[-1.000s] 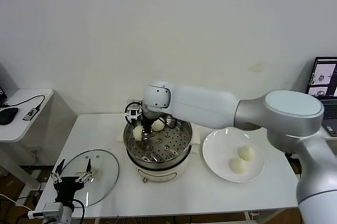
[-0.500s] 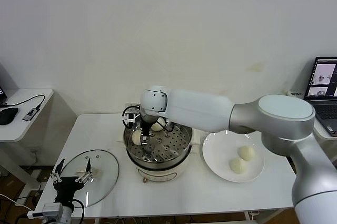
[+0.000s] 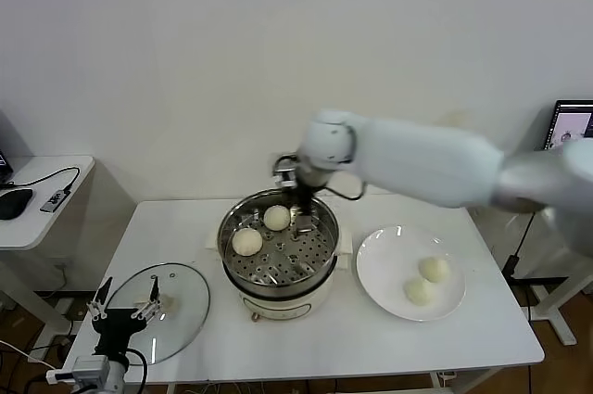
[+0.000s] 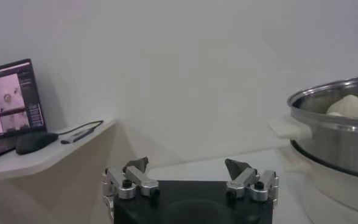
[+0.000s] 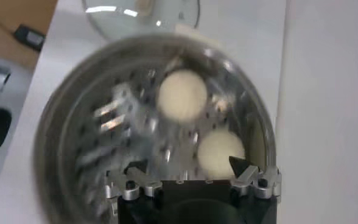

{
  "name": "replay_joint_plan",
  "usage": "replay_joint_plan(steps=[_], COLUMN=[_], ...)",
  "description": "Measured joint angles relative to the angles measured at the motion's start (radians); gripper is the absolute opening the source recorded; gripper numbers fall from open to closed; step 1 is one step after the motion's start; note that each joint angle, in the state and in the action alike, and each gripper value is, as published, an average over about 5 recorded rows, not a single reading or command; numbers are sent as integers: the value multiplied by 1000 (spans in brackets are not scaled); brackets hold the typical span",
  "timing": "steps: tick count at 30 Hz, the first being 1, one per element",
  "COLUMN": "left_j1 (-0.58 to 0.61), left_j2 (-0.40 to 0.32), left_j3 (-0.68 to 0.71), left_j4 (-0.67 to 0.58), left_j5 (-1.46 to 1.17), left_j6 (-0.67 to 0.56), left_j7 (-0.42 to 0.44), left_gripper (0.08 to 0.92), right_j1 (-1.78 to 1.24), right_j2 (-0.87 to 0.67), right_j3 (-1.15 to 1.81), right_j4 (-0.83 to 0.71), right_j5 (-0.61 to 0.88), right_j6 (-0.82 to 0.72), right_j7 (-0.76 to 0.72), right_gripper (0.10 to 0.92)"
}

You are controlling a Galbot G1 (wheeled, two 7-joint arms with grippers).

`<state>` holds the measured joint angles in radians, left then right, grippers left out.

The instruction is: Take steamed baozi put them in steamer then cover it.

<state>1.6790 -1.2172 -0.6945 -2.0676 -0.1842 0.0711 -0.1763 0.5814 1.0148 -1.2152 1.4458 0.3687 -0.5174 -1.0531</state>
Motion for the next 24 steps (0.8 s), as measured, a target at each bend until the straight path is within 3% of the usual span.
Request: replay_joint_plan(steps=[12,24], left_j1=[10,12], left_j2=[10,4], left_j3=[8,12], left_j4=[11,16], left_j5=[16,34], left_j6=[2,5], left_j7=[1,2], left_gripper=[823,823], right_j1=[-228,-602], right_j2=[-416,-548], right_j3=[208,466], right_j4=[149,149], right_j5=[-241,-456], right_j6=[166,240], right_j7=[-113,-102], right_gripper=[823,823])
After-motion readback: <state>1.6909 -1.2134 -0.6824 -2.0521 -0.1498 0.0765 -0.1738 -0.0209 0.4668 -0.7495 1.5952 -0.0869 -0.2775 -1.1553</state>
